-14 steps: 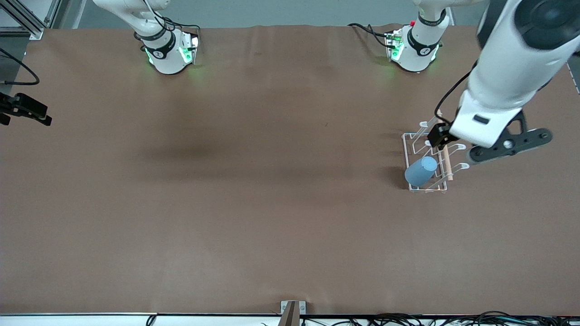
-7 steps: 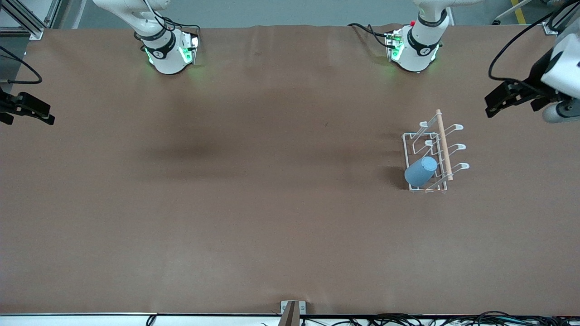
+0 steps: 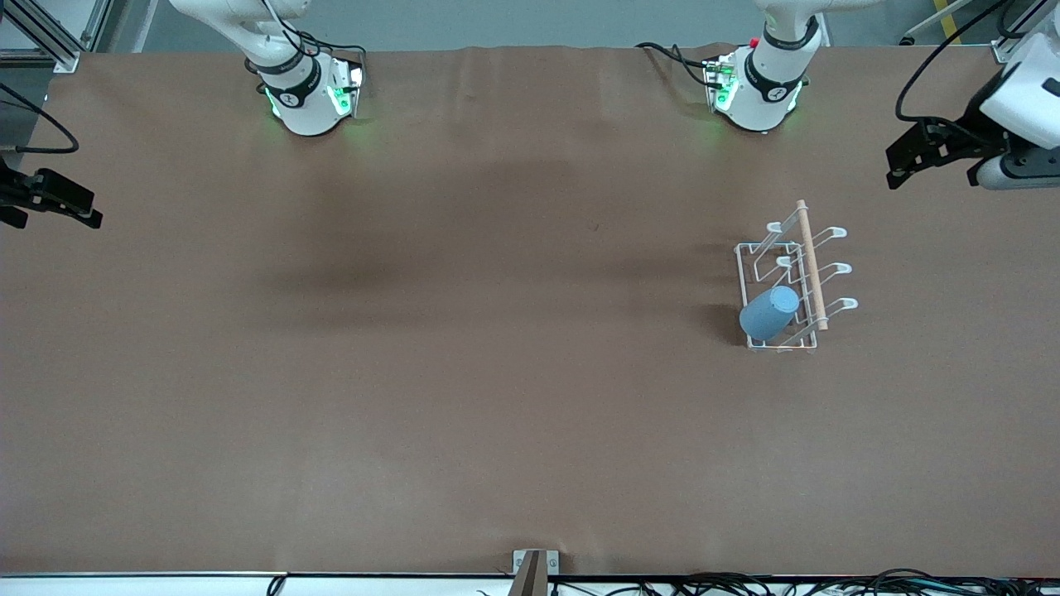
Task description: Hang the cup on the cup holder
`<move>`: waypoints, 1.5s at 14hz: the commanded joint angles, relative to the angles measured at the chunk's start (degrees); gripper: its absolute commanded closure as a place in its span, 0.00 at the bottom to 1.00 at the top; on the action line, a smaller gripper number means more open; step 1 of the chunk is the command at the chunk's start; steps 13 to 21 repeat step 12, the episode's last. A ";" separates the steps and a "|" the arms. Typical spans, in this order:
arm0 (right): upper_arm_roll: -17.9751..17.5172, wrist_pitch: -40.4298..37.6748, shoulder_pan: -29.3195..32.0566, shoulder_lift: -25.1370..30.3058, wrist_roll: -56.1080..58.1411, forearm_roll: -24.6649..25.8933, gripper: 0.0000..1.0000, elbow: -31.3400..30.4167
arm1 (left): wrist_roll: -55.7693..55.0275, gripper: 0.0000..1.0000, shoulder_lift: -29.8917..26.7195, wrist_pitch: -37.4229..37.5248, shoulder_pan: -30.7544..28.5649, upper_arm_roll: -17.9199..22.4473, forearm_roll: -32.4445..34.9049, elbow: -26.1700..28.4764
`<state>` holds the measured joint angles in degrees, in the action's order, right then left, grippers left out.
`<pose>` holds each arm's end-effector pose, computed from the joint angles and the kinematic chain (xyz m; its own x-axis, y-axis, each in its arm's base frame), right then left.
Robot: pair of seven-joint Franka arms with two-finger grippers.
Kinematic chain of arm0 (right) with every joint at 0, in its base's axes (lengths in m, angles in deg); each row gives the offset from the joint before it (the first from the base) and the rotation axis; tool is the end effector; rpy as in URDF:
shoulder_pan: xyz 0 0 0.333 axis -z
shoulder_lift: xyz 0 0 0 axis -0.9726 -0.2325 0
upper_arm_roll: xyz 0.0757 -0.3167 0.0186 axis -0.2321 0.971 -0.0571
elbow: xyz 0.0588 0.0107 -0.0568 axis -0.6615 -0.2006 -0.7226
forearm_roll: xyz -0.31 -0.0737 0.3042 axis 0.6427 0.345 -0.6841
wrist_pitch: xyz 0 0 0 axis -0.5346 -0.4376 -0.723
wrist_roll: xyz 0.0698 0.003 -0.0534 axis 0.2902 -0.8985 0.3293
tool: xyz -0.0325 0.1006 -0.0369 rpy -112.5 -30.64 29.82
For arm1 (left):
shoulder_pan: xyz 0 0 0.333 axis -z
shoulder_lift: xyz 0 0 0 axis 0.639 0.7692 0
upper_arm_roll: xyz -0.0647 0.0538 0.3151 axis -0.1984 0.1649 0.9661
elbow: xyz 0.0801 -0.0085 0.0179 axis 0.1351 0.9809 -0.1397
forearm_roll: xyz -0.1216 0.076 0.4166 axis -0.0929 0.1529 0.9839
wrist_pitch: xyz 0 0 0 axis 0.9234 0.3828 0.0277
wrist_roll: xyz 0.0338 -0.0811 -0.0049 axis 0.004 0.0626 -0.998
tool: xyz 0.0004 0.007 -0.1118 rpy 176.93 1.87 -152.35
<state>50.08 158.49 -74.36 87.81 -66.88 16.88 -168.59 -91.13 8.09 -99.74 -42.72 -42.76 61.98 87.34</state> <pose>0.5910 -0.0644 0.6249 0.9995 -0.0020 -0.0302 -0.0014 -0.9998 0.0207 0.5537 -0.0705 0.6609 1.0000 -0.0094 -0.0017 -0.0095 -0.9986 -0.0515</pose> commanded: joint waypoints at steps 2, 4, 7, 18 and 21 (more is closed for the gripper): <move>-0.28 0.22 -0.26 1.55 -0.99 -0.98 0.00 -1.84 | 1.18 0.00 -2.28 -1.65 1.33 0.67 -1.39 2.73; -0.28 0.22 -0.61 1.55 -0.99 -1.08 0.00 -1.84 | 1.52 0.00 -1.84 -1.47 1.24 0.75 -2.36 2.20; -0.28 0.22 -0.88 1.55 -0.99 -1.16 0.00 -1.84 | 3.46 0.00 -1.04 -1.47 0.89 0.75 -2.10 1.50; -0.28 0.22 -0.88 1.55 -0.99 -1.16 0.00 -1.84 | 2.67 0.00 -0.52 -1.47 0.89 0.75 -1.83 0.53; -0.28 0.22 -0.88 1.55 -0.99 -1.16 0.00 -1.84 | 2.67 0.00 -0.52 -1.47 0.89 0.75 -1.83 0.53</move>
